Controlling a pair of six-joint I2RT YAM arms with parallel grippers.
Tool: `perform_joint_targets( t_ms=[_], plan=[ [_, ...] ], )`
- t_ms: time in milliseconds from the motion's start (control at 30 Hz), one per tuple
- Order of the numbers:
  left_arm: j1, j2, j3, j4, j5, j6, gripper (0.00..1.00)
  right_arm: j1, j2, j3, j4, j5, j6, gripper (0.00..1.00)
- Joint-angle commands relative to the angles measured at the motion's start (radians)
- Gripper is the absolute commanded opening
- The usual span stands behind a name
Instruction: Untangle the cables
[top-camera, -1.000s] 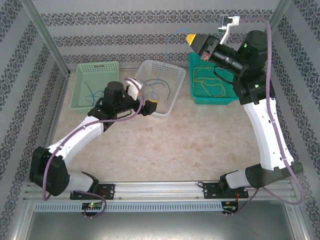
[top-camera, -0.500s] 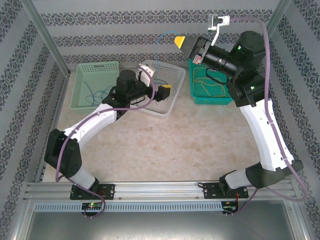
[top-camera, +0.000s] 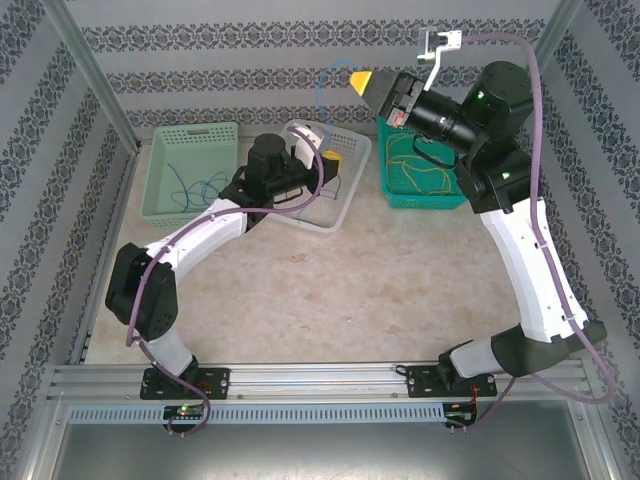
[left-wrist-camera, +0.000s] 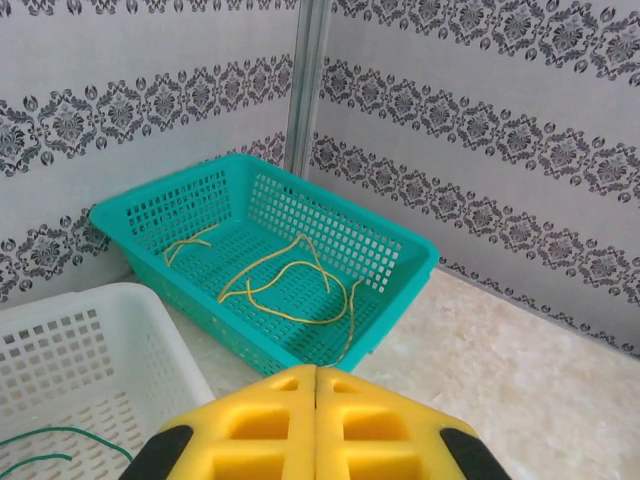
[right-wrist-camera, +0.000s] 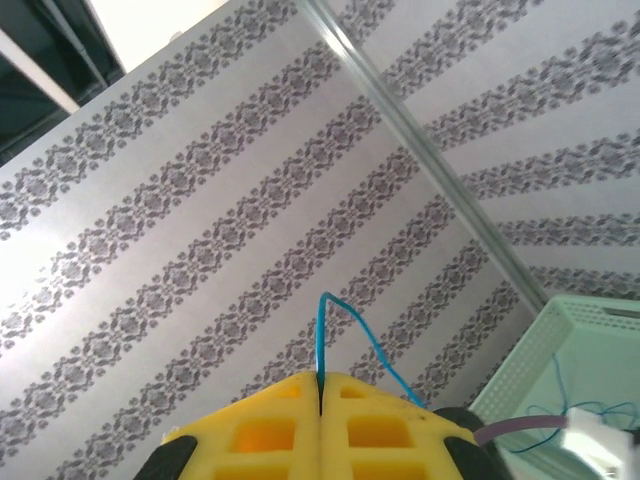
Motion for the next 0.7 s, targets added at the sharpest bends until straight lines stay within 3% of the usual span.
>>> perform_joint_targets(
  t_ms=[0, 300, 500, 667],
  plan=[
    [-0.010, -0.045, -0.046, -0.058, 0.008, 0.033, 0.00, -0.056, -0.006, 0.064, 0.006, -0.008, -0.002, 0.00],
    [-0.010, -0.070, -0.146, -0.197, -0.004, 0.059, 0.00, -0.154, 0.038, 0.192, -0.057, 0.003, -0.034, 0.00],
    [-0.008, -0.121, -0.228, -0.266, -0.055, 0.102, 0.00, -0.237, 0.027, 0.176, -0.069, 0.006, -0.042, 0.00],
    [-0.009, -0.142, -0.241, -0.331, -0.059, 0.120, 0.00, -0.249, 0.024, 0.134, -0.055, -0.003, -0.036, 0.00]
  ],
)
